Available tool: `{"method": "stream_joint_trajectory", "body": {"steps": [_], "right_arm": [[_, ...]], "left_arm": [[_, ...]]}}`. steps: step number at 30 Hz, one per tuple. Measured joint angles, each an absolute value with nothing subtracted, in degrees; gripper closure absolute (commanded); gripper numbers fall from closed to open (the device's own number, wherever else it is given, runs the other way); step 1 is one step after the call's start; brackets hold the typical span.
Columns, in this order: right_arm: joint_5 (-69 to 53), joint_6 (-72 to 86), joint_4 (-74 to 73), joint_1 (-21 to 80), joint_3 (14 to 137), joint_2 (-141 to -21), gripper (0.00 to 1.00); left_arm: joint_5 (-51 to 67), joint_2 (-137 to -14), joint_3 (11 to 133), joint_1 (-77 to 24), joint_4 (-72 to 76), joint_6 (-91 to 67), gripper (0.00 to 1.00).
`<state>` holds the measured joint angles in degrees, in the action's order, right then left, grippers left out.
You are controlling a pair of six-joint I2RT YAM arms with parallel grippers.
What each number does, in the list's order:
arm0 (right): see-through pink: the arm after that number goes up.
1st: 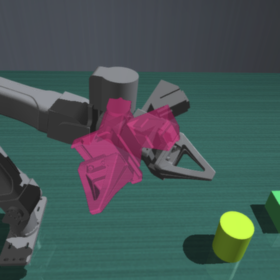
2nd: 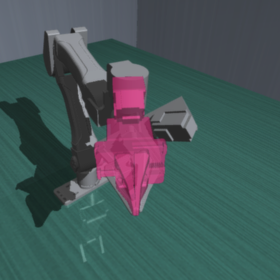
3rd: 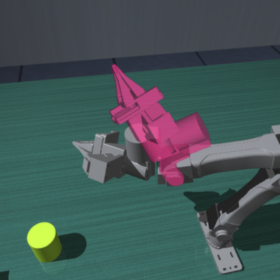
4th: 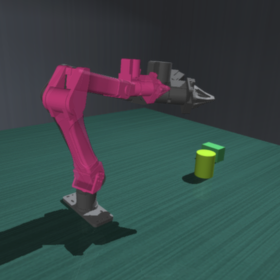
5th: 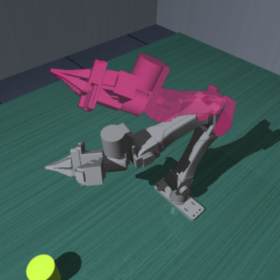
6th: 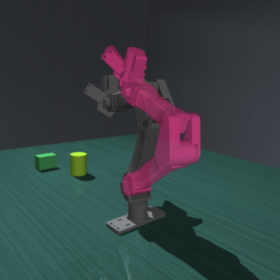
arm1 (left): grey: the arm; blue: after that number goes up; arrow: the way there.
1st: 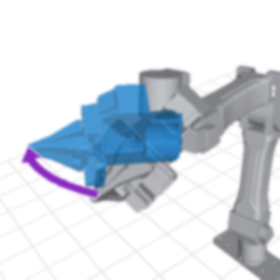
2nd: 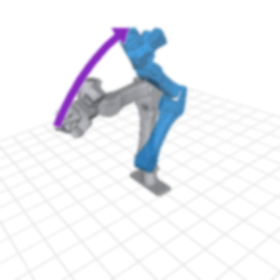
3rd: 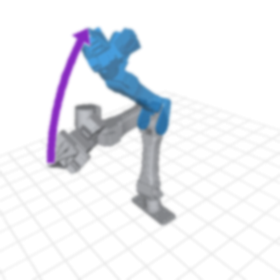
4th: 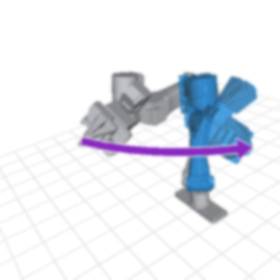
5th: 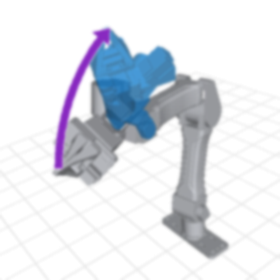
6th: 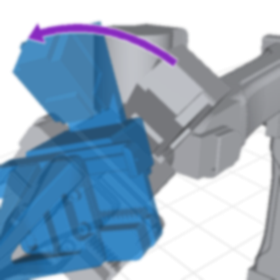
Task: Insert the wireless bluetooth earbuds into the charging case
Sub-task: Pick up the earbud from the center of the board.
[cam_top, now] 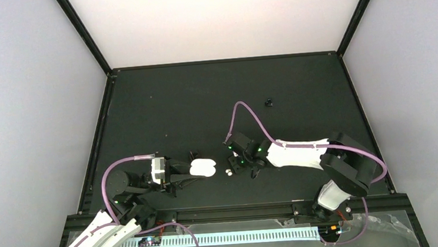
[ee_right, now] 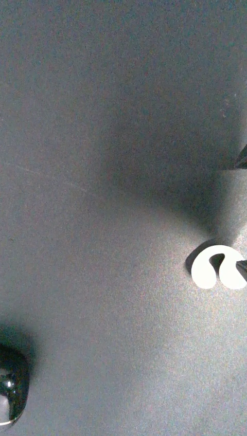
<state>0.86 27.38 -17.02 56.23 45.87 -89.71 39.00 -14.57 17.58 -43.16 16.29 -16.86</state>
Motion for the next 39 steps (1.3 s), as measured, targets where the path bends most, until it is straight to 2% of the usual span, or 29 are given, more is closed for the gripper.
{"method": "stream_joint_trajectory", "body": {"steps": [39], "right_arm": [[1.3,27.3,-16.9,56.2,49.9,-93.1,0.55]], "left_arm": [[39.0,-14.6,17.6,-43.2,16.3,-16.7,0.98]]}}
